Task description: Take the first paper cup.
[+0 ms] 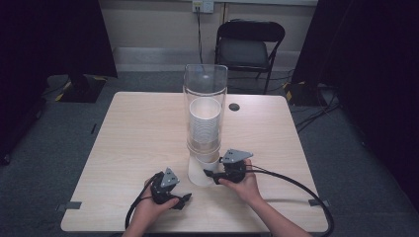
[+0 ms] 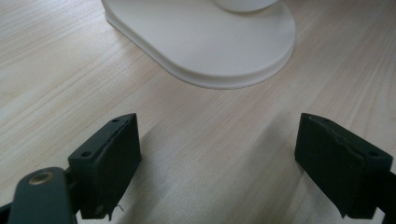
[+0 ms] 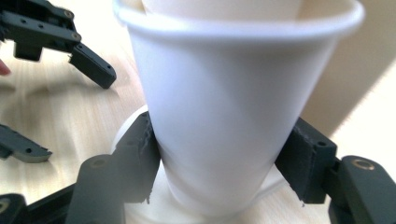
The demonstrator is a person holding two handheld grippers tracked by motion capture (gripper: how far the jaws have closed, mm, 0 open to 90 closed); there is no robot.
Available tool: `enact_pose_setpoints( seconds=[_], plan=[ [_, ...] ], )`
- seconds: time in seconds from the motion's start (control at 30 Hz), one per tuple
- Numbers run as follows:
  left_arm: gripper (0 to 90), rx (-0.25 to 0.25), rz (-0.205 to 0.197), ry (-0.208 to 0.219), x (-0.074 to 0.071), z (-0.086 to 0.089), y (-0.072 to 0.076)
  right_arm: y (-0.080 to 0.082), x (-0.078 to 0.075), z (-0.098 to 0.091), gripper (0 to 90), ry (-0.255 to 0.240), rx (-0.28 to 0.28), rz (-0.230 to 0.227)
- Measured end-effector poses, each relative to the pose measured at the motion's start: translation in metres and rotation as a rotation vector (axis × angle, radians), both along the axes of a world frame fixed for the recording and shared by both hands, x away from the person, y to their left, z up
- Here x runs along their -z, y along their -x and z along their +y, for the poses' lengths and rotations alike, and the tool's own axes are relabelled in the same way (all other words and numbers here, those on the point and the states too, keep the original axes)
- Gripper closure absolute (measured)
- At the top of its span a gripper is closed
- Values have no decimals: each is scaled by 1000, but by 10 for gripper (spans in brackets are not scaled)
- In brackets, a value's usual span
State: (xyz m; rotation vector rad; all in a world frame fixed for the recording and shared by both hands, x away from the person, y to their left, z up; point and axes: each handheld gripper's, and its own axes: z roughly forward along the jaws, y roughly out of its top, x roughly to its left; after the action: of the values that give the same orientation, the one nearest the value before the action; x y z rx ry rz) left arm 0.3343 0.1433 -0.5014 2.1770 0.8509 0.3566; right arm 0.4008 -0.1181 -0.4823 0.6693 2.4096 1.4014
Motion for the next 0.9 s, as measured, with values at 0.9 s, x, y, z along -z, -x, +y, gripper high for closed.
enact_pose_setpoints(
  seconds=[0.9],
  plan=[
    [132, 6, 4, -24, -1, 1, 0, -41, 7, -72, 310, 71, 190, 25]
  ],
)
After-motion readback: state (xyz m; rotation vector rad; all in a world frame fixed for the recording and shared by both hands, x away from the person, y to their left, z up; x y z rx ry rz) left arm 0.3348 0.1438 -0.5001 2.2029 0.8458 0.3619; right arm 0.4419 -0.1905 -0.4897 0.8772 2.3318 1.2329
